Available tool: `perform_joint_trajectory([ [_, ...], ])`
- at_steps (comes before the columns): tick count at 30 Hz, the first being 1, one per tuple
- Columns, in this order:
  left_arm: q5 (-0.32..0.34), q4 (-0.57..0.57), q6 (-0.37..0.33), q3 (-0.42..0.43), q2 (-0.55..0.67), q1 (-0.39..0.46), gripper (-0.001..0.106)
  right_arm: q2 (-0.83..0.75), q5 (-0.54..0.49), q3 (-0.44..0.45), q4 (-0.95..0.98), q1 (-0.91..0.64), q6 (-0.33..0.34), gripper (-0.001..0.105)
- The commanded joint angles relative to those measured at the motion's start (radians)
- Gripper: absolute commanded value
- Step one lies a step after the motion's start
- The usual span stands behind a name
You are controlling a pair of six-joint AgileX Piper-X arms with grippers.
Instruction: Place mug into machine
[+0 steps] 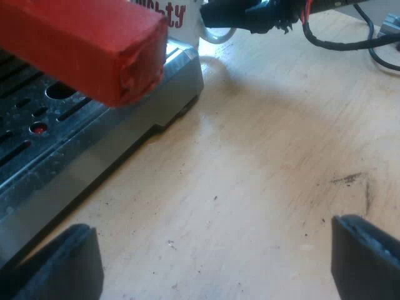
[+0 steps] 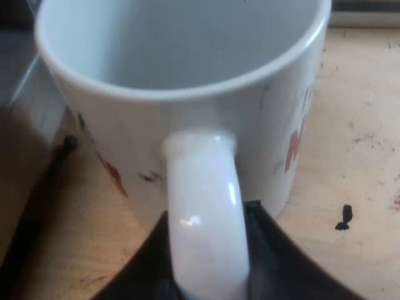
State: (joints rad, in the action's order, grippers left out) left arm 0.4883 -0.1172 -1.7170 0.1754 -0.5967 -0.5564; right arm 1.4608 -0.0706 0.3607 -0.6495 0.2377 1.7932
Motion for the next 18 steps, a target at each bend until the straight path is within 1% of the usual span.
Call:
perform_joint_trajectory([
  [1,0.011,0.011,-0.012,0.004,0.002,-0.003,0.077,-0.039,0.002,0.003,0.04,-0.002,-0.002,0.0],
  [3,0.011,0.011,-0.012,0.004,0.002,-0.003,0.077,-0.073,0.002,0.003,0.073,-0.002,0.004,0.0],
  [6,0.011,0.011,-0.012,0.004,0.002,-0.003,0.077,-0.154,0.002,0.003,0.152,-0.002,0.056,0.0],
  [8,0.005,0.011,-0.012,0.004,0.002,-0.003,0.077,-0.186,0.002,0.003,0.182,-0.002,0.067,0.0],
  [10,-0.027,0.015,-0.01,0.004,0.002,-0.003,0.077,-0.288,0.0,0.003,0.287,-0.002,0.074,0.0],
  [11,-0.044,0.017,-0.01,0.004,0.002,-0.003,0.077,-0.309,0.0,0.003,0.308,-0.002,0.074,0.0],
  [12,-0.082,0.018,-0.01,0.004,0.002,-0.003,0.077,-0.345,0.0,0.003,0.346,-0.002,0.08,0.0],
  [13,-0.103,0.019,-0.01,0.004,0.002,-0.003,0.077,-0.352,0.0,0.003,0.353,-0.002,0.082,0.0],
  [15,-0.157,0.018,-0.01,0.004,0.002,-0.003,0.077,-0.455,0.0,0.003,0.449,-0.002,0.12,0.0],
  [18,-0.164,0.021,-0.01,0.004,0.002,-0.003,0.077,-0.563,0.0,0.003,0.543,-0.002,0.136,0.0],
])
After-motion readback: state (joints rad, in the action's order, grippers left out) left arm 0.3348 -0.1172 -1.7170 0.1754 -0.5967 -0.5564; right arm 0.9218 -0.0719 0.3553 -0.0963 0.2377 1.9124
